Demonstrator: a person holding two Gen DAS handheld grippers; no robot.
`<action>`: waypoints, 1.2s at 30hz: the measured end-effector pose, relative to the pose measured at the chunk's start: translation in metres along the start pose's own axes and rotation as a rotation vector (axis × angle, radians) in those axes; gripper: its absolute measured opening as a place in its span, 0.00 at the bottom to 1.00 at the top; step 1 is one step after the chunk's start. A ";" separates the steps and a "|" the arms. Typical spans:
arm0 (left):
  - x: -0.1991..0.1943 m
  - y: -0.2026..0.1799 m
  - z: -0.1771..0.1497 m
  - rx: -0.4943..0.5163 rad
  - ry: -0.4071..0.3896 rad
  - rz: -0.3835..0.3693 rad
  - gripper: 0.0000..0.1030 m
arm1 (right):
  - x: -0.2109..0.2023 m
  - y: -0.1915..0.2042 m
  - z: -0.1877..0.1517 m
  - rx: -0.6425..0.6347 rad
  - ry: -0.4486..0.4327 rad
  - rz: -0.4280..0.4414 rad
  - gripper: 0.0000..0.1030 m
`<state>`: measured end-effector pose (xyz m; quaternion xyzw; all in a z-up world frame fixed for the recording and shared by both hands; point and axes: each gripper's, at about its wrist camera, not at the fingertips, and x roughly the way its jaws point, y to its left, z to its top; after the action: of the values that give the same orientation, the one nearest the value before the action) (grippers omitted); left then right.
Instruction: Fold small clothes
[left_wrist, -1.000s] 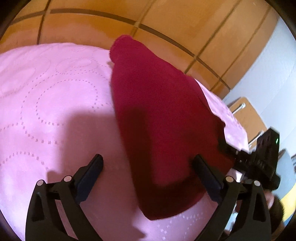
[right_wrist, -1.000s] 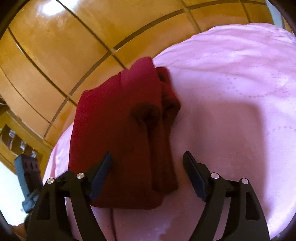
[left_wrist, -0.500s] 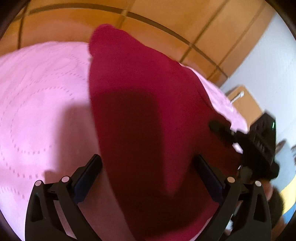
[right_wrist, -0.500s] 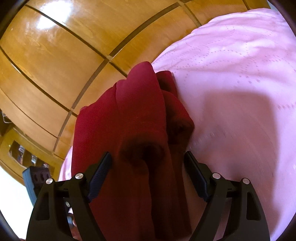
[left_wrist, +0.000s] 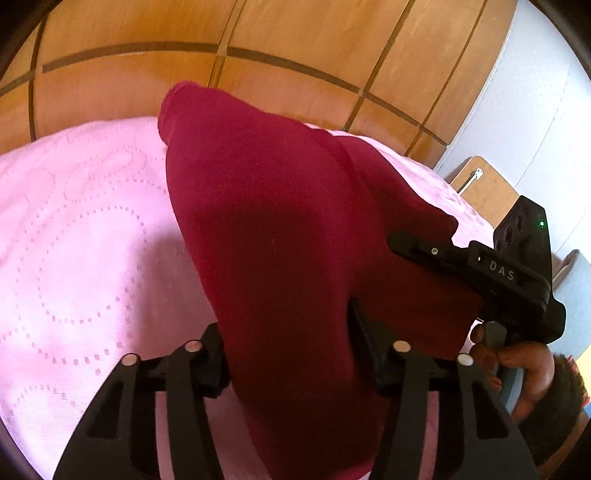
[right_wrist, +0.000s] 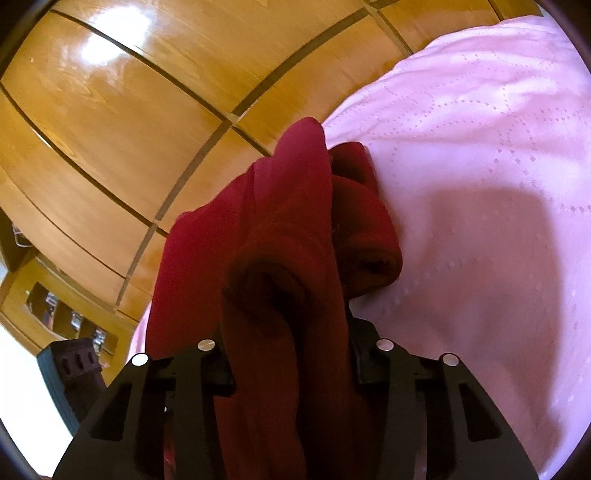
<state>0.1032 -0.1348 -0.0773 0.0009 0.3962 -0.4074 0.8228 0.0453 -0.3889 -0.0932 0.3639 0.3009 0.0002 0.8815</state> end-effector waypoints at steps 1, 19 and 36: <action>-0.002 -0.001 0.001 0.003 -0.008 0.002 0.47 | -0.001 0.002 -0.001 -0.003 -0.005 0.001 0.38; -0.058 -0.011 0.001 0.145 -0.180 0.107 0.36 | -0.018 0.045 -0.024 -0.074 -0.058 0.063 0.33; -0.105 0.033 0.005 0.082 -0.269 0.171 0.36 | 0.004 0.119 -0.032 -0.245 -0.042 0.070 0.33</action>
<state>0.0915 -0.0436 -0.0161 0.0135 0.2640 -0.3482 0.8994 0.0578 -0.2798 -0.0369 0.2636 0.2670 0.0600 0.9250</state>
